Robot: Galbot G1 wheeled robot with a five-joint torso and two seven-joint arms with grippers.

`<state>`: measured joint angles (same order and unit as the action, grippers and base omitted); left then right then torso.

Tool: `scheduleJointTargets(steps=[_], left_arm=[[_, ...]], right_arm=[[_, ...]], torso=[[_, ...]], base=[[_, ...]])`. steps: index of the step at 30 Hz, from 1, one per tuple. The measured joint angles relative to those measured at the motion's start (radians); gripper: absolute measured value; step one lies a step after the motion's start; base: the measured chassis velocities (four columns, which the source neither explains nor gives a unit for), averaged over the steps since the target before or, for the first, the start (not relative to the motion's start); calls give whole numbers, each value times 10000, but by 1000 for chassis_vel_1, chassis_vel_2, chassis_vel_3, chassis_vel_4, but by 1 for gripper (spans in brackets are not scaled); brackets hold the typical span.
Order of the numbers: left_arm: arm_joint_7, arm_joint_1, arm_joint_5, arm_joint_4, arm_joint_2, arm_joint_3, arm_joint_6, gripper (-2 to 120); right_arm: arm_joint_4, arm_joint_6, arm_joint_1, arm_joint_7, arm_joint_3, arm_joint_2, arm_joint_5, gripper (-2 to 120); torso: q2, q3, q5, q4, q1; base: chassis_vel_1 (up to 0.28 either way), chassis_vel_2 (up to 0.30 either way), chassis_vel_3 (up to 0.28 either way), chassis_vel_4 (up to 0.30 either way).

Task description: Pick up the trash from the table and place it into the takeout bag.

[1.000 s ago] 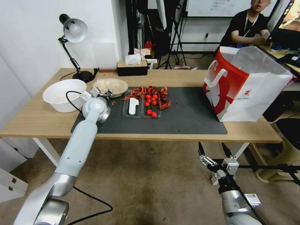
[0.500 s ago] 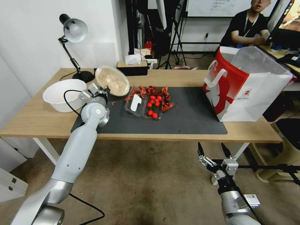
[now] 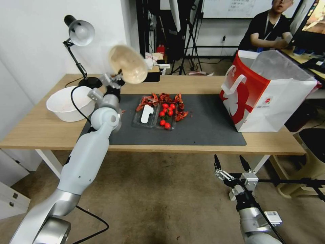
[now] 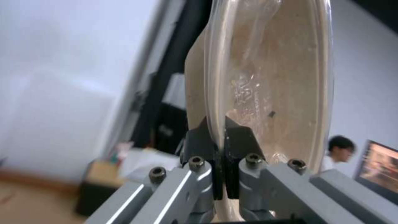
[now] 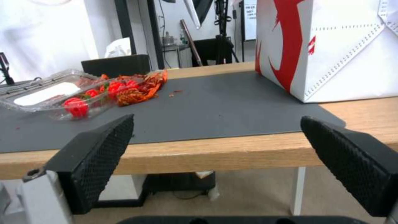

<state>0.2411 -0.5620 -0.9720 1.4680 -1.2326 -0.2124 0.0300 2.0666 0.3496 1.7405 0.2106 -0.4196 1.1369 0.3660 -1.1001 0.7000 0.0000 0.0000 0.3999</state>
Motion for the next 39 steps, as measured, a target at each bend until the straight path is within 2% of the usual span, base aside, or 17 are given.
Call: scheduleJointTargets(steps=[1, 2, 3, 5, 6, 9, 11, 14, 15, 18, 19, 20, 21, 23, 29, 32, 39], left_arm=[[-407, 129, 254, 12, 0, 145, 155, 0], [-407, 129, 254, 12, 0, 145, 155, 0], [-712, 276, 427, 44, 1, 314, 258, 0], [-1281, 986, 1175, 135, -52, 1097, 433, 0], [-1281, 986, 1175, 135, -52, 1097, 433, 0], [-1336, 2314, 1791, -33, -410, 2557, 445, 0], [-1305, 2619, 1797, -140, -536, 2902, 440, 0], [-1055, 3940, 1617, -634, -1329, 4097, 249, 0], [-1055, 3940, 1617, -634, -1329, 4097, 249, 0], [-818, 4535, 1363, -1008, -2096, 4510, 130, 0], [-704, 4801, 1245, -1252, -2557, 4643, 67, 0], [-704, 4801, 1245, -1252, -2557, 4643, 67, 0], [-613, 5087, 1248, -1628, -3107, 4745, 29, 0], [-534, 5394, 1284, -2049, -3670, 4866, 33, 0], [-695, 5755, 1192, -2297, -3836, 5614, 80, 0], [-1374, 5734, 1178, -2475, -3814, 6033, 206, 0], [-2085, 5548, 1159, -2480, -3791, 6464, 563, 0]], right_arm=[[0, 2, 0, -1, -1, 1, -2, 100], [0, 2, 0, -1, -1, 1, -2, 100], [0, 4, 3, -2, -2, 6, -10, 100], [25, 4, 28, -4, -10, 25, -46, 100], [25, 4, 28, -4, -10, 25, -46, 100], [86, 1, 73, -4, -49, 58, -102, 100], [95, -4, 77, -4, -58, 67, -114, 100], [122, -17, 96, -3, -85, 142, -160, 100], [122, -17, 96, -3, -85, 142, -160, 100], [118, -23, 110, -4, -87, 202, -183, 100], [116, -24, 117, -4, -96, 218, -190, 100], [116, -24, 117, -4, -96, 218, -190, 100], [114, -26, 135, -3, -138, 226, -191, 100], [106, -28, 141, -3, -177, 227, -191, 100], [107, -37, 187, -3, -183, 290, -255, 100], [81, -19, 200, -7, -174, 288, -263, 100], [83, -20, 176, -10, -161, 270, -266, 100]], torso=[[0, 0, 0, 0, 0], [0, 0, 0, 0, 0], [0, 0, -1, 1, 0], [0, 0, 1, 1, 0], [0, 0, 1, 1, 0], [0, 0, 3, -3, 0], [0, 0, 4, -3, 0], [1, 1, 4, 0, 1], [1, 1, 4, 0, 1], [1, 1, 3, -2, 1], [1, 1, 4, -3, 1], [1, 1, 4, -3, 1], [1, 1, 4, 0, 0], [1, 1, 2, -6, 1], [1, 1, 2, 0, 1], [1, 1, 0, 1, 1], [1, 1, 0, 1, 0]], base=[[0, 0, 0, 0], [0, 0, 0, 0], [0, 0, 0, 0], [0, 0, 0, 0], [0, 0, 0, 0], [0, 0, 0, 0], [0, 0, 0, 0], [0, 0, 0, 0], [0, 0, 0, 0], [0, 0, 0, 0], [0, 0, 0, 0], [0, 0, 0, 0], [0, 0, 0, 0], [0, 0, 0, 0], [0, 0, 0, 0], [0, 0, 0, 0], [0, 0, 0, 0]])
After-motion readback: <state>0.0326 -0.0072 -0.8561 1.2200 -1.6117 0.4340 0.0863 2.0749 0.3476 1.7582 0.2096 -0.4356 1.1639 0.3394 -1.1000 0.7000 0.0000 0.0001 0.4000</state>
